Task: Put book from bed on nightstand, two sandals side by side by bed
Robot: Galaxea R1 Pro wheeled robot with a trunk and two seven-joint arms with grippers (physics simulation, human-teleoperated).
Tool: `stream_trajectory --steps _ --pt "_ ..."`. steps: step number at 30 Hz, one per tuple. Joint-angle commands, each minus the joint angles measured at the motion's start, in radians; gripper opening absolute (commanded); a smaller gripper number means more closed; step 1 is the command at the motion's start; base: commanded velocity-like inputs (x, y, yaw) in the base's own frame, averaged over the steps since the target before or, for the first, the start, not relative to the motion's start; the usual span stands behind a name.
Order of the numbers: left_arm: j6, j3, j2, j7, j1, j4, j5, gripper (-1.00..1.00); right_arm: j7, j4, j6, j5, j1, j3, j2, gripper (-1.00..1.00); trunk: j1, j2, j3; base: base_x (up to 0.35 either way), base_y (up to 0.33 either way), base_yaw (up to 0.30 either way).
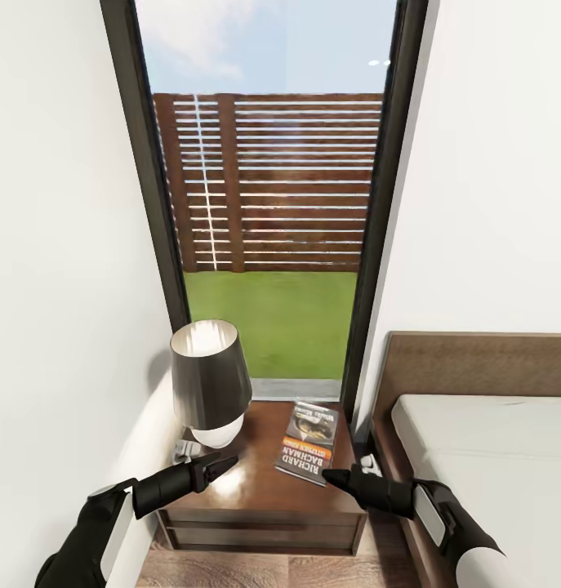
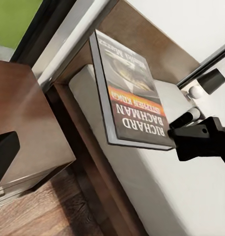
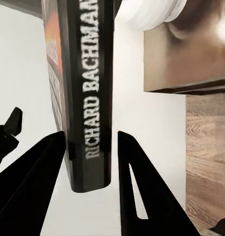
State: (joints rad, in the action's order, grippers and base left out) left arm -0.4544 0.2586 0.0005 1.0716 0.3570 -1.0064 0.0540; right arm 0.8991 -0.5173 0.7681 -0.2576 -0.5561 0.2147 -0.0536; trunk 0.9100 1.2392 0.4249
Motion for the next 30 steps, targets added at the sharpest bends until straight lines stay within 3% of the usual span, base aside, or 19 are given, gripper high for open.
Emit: stream_trajectory --steps 1,6,19,25,30 --pt "-0.009 0.001 0.000 0.002 0.001 0.000 0.004 1.00 -0.018 0.000 0.010 -0.009 -0.001 0.005 0.000 -1.00 0.000 0.001 0.001 0.000 0.000 0.000" --pt "-0.009 0.001 -0.006 0.002 0.001 0.000 0.004 1.00 -0.049 0.000 0.011 -0.011 -0.001 0.013 0.000 -1.00 0.000 0.001 0.001 0.000 0.000 0.000" --pt "-0.009 0.001 -0.007 0.002 0.001 0.001 0.004 1.00 -0.053 0.015 0.011 -0.011 -0.001 0.020 0.000 -1.00 0.000 0.001 0.001 0.000 0.000 0.000" --pt "-0.009 0.001 -0.007 0.002 0.000 0.002 0.004 1.00 -0.055 0.080 0.012 -0.011 -0.001 0.146 0.000 -1.00 0.000 0.001 0.001 0.000 0.000 0.000" --pt "-0.009 0.001 -0.007 0.002 0.001 0.002 0.004 1.00 -0.055 0.087 0.016 -0.011 -0.001 0.161 -0.001 -1.00 0.000 0.001 0.001 0.000 0.000 0.000"
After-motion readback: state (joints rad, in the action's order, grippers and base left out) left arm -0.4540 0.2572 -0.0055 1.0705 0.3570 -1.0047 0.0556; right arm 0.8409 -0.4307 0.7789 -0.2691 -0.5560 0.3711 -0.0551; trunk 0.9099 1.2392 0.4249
